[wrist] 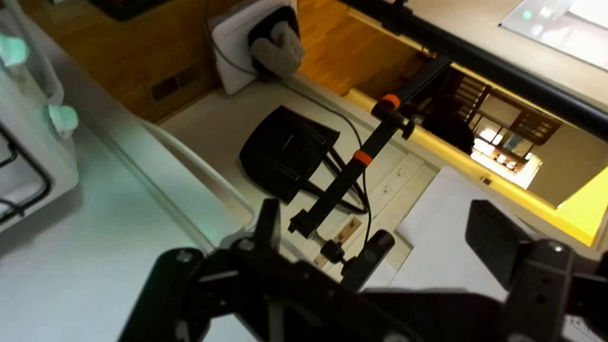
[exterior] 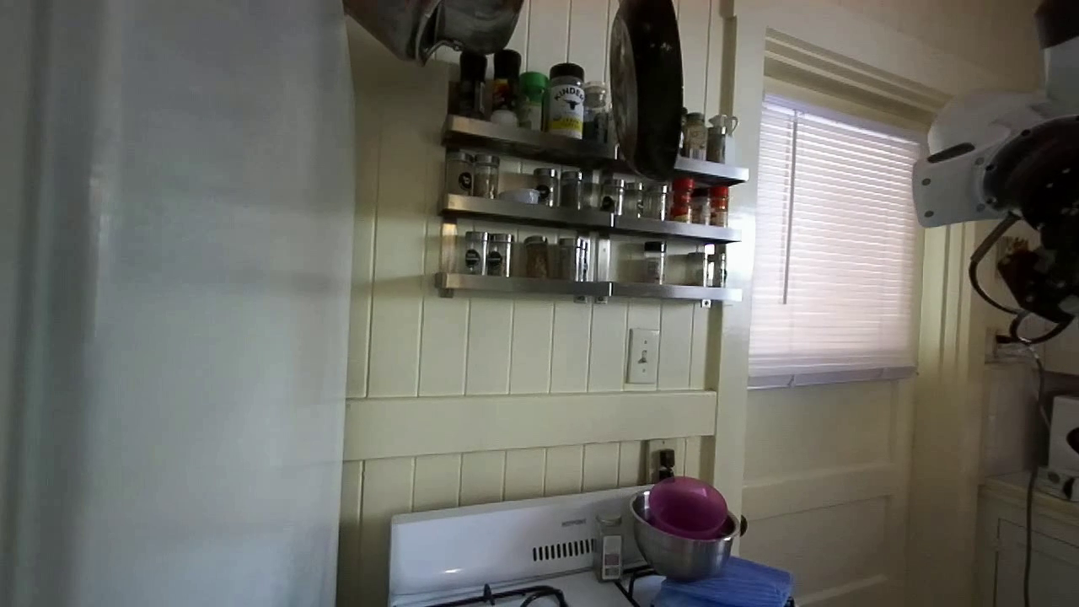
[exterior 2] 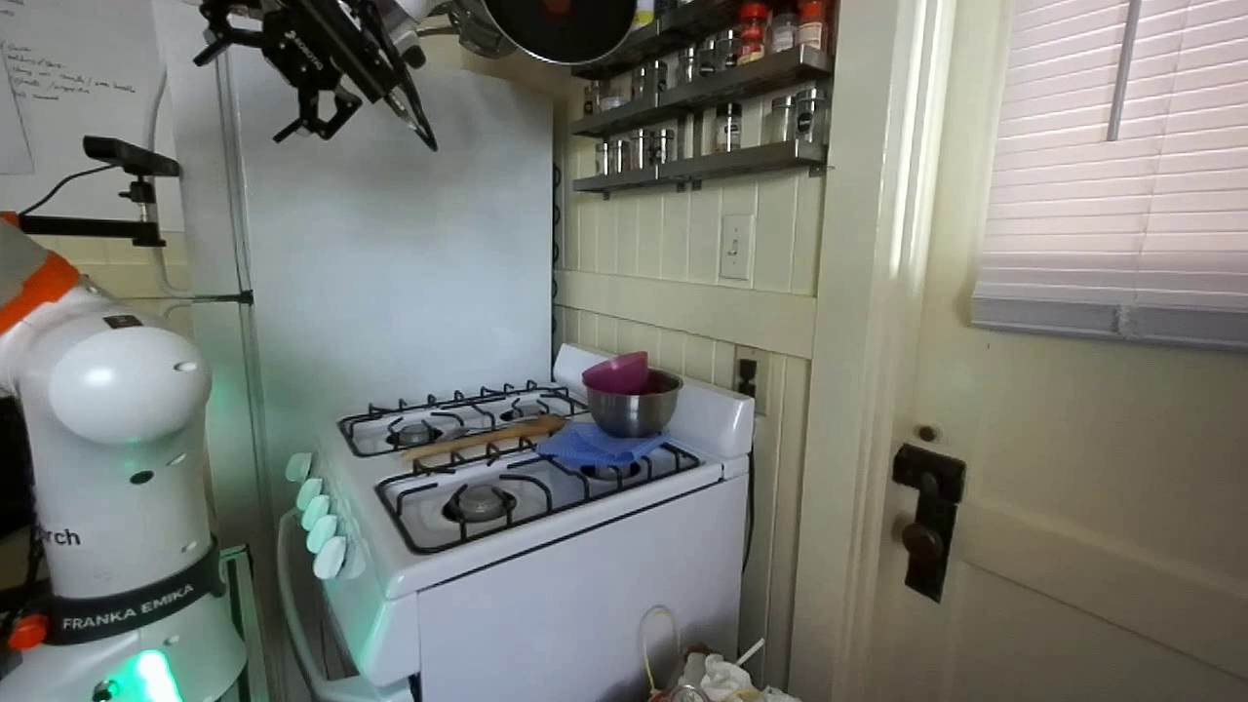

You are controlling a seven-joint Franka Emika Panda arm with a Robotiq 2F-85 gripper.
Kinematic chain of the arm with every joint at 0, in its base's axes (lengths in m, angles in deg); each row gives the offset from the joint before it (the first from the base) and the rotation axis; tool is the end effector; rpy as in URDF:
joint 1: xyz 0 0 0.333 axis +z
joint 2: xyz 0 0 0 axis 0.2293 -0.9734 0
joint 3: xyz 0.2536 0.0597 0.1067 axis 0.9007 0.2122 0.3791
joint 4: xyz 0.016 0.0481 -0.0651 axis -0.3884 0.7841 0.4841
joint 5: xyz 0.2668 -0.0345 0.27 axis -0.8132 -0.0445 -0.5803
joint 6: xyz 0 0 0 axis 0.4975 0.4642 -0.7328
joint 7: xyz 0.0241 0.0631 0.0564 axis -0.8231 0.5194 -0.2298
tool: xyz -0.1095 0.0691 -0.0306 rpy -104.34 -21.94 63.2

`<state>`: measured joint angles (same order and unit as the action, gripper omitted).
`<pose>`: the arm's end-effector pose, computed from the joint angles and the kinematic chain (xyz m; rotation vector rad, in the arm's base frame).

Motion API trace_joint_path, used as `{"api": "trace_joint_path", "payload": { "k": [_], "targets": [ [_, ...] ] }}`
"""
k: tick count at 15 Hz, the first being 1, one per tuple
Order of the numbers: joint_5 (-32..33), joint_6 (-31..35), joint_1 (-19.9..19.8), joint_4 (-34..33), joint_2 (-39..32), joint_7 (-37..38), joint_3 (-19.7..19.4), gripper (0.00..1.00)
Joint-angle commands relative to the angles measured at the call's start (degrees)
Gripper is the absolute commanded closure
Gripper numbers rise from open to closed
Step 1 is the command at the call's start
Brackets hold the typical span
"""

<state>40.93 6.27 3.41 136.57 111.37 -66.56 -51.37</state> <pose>0.2140 0.0339 0.6394 -1.7289 -1.3119 0.1954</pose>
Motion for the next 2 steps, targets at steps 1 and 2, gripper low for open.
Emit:
{"api": "trace_joint_path", "payload": {
  "k": [1, 2],
  "targets": [
    [1.6, 0.0, 4.1, 0.6, 0.8, 3.1, -1.7, 0.0],
    [2.6, 0.0, 7.6, 1.0, 1.5, 5.7, -3.1, 0.0]
  ]
}}
